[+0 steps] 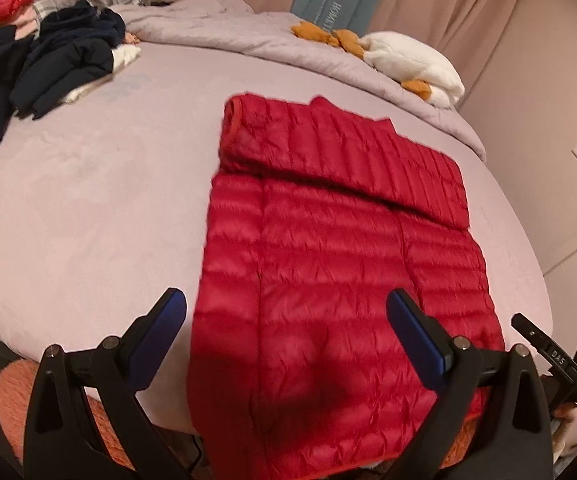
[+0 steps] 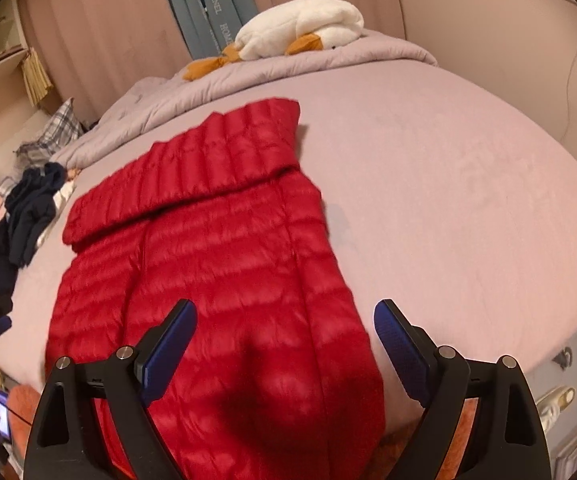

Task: Fold large clothes
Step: 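Move both open grippers to the jacket hem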

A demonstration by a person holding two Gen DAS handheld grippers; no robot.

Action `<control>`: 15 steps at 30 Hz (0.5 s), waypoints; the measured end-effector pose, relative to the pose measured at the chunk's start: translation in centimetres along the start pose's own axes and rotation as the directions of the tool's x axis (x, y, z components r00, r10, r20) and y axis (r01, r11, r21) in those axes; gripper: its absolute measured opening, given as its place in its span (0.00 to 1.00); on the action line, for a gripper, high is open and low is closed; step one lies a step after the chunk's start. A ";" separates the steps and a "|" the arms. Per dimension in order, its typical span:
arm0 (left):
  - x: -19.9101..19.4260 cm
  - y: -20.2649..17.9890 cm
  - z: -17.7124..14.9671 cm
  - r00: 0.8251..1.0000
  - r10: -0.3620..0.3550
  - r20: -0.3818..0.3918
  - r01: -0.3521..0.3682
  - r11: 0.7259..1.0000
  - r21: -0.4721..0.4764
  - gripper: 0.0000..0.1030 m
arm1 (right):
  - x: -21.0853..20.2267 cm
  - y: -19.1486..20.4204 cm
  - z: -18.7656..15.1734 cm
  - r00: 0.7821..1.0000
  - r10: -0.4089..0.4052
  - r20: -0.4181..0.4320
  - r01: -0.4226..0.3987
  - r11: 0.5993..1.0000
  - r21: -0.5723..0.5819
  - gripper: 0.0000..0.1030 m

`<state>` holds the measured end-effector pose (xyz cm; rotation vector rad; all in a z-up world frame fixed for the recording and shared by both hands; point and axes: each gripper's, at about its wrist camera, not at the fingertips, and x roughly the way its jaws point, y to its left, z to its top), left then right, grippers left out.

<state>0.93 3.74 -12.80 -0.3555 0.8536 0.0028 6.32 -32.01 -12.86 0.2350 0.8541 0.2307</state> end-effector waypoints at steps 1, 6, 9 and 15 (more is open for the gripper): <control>0.1 0.1 -0.3 1.000 -0.005 -0.002 0.005 1.000 0.000 0.96 | 0.1 -0.2 -0.4 1.000 0.000 -0.009 0.000 1.000 0.001 0.87; 1.1 1.4 -2.2 0.997 -0.052 -0.064 0.049 0.998 -0.045 0.94 | 0.5 -1.2 -2.4 0.997 0.015 -0.071 -0.014 1.000 0.023 0.87; 1.5 2.2 -3.1 0.994 -0.071 -0.086 0.065 0.995 -0.071 0.94 | 0.6 -1.8 -3.0 0.995 0.014 -0.095 -0.011 1.000 0.030 0.87; 2.4 4.2 -5.2 0.986 -0.092 -0.136 0.072 0.987 -0.144 0.91 | 0.4 -2.5 -4.3 0.990 -0.004 -0.137 0.008 1.000 0.029 0.87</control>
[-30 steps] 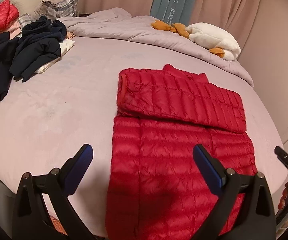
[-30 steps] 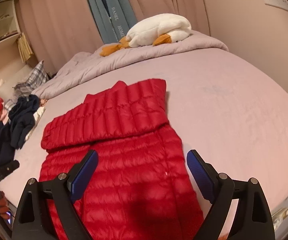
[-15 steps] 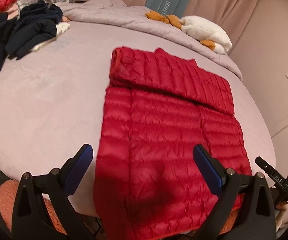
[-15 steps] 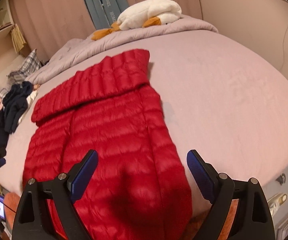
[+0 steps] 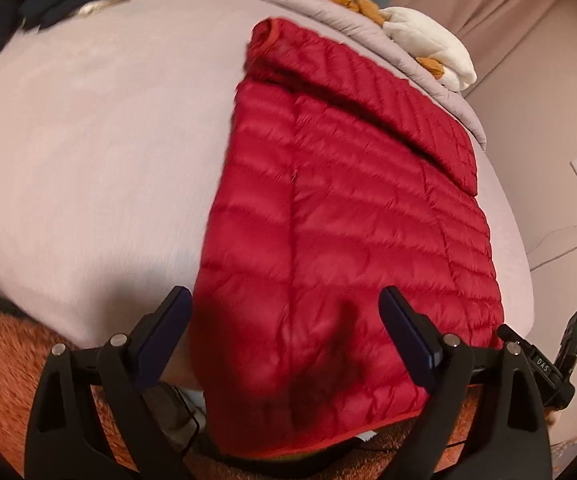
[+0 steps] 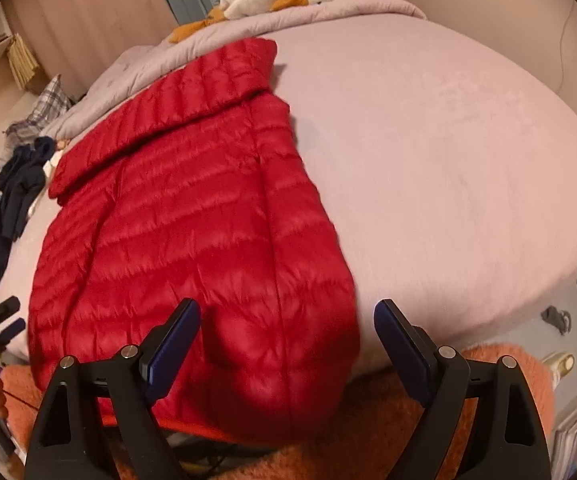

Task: Fold large clothes
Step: 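Move both open grippers to the jacket hem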

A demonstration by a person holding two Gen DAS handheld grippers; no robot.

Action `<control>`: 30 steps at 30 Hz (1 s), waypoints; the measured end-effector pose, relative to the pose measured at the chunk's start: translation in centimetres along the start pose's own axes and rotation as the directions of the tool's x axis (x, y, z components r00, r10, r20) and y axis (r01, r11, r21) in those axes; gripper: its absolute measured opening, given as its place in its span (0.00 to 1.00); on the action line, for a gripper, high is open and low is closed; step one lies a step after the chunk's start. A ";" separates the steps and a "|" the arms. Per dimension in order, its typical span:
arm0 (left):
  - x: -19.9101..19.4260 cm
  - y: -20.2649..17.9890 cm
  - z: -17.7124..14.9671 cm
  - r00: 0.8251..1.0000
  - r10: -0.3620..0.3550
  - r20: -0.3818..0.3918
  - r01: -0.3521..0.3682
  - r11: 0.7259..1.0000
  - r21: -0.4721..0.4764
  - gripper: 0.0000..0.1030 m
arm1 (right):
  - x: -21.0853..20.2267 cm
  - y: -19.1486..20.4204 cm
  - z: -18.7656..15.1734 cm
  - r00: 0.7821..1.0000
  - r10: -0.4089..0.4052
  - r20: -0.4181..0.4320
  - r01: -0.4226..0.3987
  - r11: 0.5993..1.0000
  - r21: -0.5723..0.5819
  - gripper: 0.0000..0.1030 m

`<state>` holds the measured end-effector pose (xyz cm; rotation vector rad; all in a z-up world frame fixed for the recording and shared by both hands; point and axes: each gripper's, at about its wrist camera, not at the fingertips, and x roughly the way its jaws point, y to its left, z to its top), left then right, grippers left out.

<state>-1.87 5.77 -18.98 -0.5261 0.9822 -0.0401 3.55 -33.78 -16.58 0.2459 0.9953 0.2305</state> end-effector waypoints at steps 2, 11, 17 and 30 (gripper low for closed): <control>0.2 0.7 -0.6 1.000 -0.013 -0.020 0.013 1.000 -0.018 0.91 | -0.1 -0.2 -0.2 1.000 0.000 -0.013 0.000 1.000 -0.001 0.87; 0.1 2.0 -1.6 0.999 -0.017 -0.050 0.017 1.000 -0.018 0.82 | 0.3 -1.0 -1.0 0.999 0.005 -0.047 -0.005 1.000 0.004 0.86; 0.1 2.1 -2.3 0.998 -0.026 -0.062 0.025 1.000 -0.005 0.78 | 0.7 -1.0 -1.8 0.997 0.017 -0.071 -0.017 1.000 0.008 0.85; 0.5 1.4 -4.2 0.996 -0.042 -0.080 0.046 0.998 0.051 0.68 | 1.3 -2.0 -2.8 0.990 0.086 -0.111 -0.081 0.996 0.048 0.81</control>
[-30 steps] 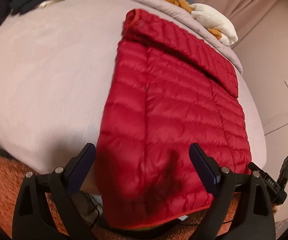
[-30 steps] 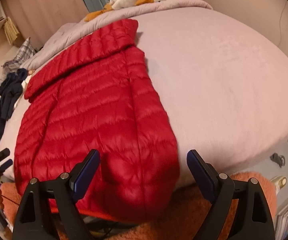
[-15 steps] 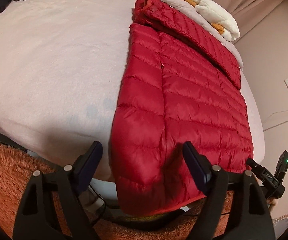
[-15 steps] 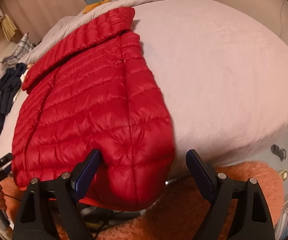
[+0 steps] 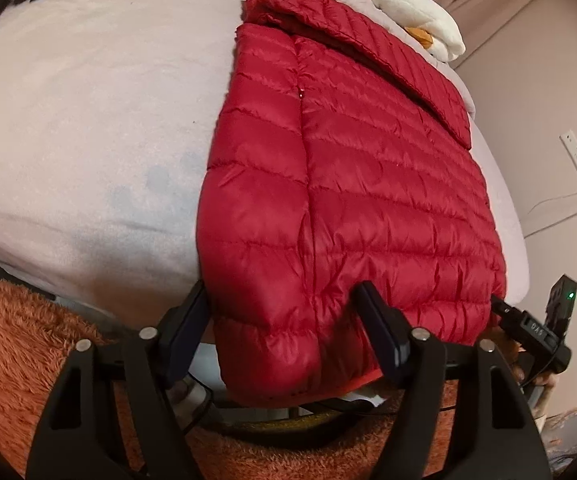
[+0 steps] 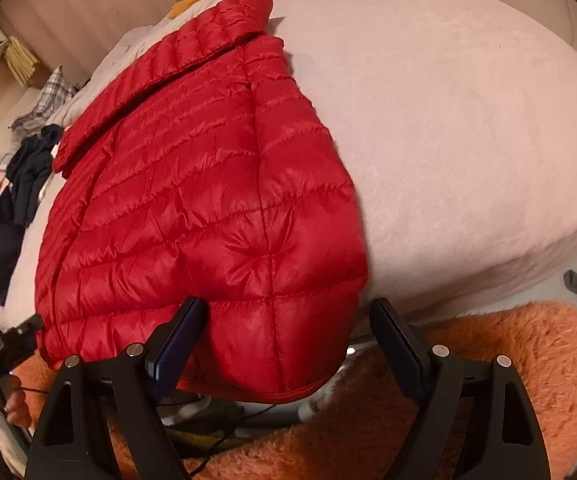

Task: Fold large clothes
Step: 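Move both open grippers to the jacket hem, then grasp the hem with both grippers and fold it up toward the collar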

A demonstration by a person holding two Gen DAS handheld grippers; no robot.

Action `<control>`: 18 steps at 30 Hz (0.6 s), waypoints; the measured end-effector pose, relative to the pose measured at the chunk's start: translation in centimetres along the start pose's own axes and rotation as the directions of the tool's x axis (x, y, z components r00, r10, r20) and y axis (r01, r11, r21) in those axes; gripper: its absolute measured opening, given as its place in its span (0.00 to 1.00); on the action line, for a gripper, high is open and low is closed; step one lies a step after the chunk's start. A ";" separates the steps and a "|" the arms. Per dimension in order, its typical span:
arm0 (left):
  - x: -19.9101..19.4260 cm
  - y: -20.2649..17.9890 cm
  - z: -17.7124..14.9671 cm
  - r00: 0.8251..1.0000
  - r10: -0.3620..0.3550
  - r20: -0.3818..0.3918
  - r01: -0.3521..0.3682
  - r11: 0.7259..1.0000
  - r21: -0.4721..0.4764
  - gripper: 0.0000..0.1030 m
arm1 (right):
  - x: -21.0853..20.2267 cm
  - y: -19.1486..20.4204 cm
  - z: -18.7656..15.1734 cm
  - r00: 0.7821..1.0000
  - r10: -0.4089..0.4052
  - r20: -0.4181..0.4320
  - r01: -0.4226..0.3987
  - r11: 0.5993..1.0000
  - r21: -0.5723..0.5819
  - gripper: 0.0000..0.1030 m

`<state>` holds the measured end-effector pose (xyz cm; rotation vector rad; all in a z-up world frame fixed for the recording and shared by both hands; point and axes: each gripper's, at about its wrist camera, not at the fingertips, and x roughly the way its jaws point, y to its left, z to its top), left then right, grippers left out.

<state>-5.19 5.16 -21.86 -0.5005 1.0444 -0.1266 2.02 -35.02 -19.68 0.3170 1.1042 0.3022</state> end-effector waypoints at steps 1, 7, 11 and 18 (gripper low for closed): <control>0.0 -0.1 -0.1 1.000 -0.005 0.000 0.005 1.000 0.002 0.65 | 0.1 0.0 -0.1 1.000 0.003 -0.004 -0.003 1.000 0.001 0.81; 0.3 0.1 -0.5 0.998 -0.058 -0.013 0.058 0.998 -0.029 0.45 | 0.5 0.5 -0.1 0.999 0.026 -0.019 -0.026 1.000 0.007 0.72; 0.4 -0.4 -0.4 0.994 -0.106 -0.031 0.105 0.994 -0.041 0.21 | 0.2 0.6 -0.3 0.999 0.038 -0.011 -0.038 0.999 0.006 0.60; -1.2 -2.1 0.1 0.995 -0.097 0.013 0.097 0.995 -0.009 0.12 | -1.1 1.4 -0.4 0.996 0.086 0.030 -0.085 0.996 -0.036 0.24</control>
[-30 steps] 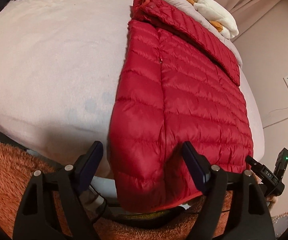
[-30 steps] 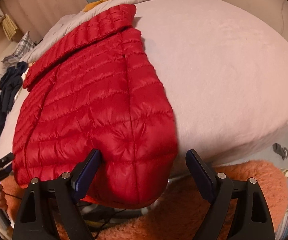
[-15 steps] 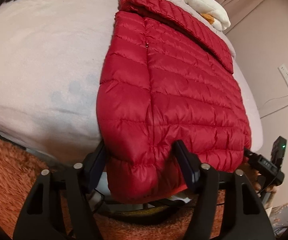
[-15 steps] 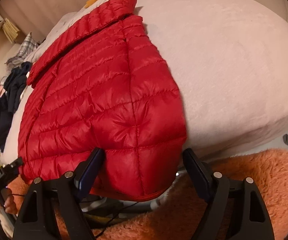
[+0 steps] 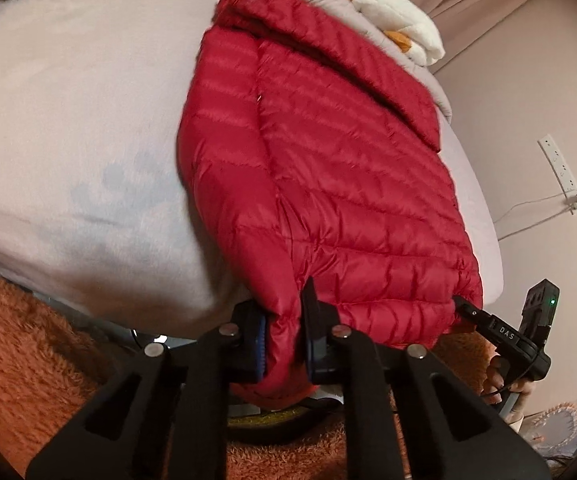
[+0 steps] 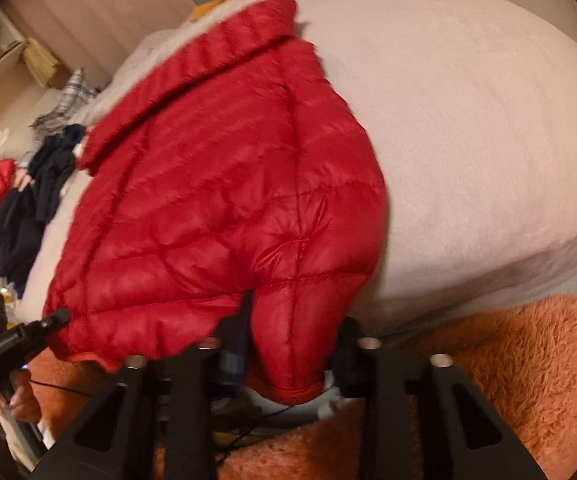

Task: Fold large clothes
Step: 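Grasp the hem with both grippers and fold it up toward the collar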

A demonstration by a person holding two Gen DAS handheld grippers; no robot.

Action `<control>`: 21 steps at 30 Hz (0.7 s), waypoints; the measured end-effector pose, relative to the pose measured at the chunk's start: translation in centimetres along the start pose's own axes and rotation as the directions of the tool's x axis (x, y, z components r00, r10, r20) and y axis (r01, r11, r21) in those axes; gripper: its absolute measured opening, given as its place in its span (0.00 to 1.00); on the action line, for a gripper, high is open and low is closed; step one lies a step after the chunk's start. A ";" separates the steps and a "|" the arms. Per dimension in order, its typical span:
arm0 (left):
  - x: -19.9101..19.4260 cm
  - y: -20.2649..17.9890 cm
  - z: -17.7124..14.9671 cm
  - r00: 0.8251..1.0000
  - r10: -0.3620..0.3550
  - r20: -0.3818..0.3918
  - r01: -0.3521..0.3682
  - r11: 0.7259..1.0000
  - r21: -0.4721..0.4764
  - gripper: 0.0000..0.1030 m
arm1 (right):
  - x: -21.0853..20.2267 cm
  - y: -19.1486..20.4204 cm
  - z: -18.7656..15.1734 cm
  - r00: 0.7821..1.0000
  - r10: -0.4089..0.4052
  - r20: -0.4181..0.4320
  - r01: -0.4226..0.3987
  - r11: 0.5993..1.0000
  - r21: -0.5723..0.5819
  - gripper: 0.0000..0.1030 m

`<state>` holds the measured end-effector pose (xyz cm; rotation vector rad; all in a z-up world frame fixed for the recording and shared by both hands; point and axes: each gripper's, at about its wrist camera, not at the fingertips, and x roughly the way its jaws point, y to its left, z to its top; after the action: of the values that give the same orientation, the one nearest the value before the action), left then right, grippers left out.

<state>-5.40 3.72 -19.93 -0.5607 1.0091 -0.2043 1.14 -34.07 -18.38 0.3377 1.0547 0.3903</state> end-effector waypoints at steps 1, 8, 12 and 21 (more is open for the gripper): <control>-0.6 -0.3 0.1 1.000 -0.002 0.016 0.001 1.000 0.010 0.12 | -0.3 0.2 0.1 1.000 -0.001 0.012 0.001 1.000 -0.010 0.23; -4.7 -2.3 1.4 0.991 -0.040 0.126 0.035 0.999 0.040 0.11 | -3.5 1.7 1.4 0.993 0.050 0.111 -0.044 0.998 -0.055 0.18; -6.2 -3.3 2.0 0.985 -0.051 0.166 0.041 0.997 0.066 0.11 | -5.6 2.2 1.9 0.980 0.074 0.183 -0.060 0.995 -0.080 0.18; -8.3 -5.0 4.1 0.971 -0.078 0.226 0.059 0.994 0.091 0.11 | -7.6 3.6 3.3 0.959 0.108 0.263 -0.085 0.992 -0.097 0.17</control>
<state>-5.85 4.41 -9.43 -0.5301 0.7539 -0.2364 0.26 -34.75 -9.42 0.3563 0.7568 0.4618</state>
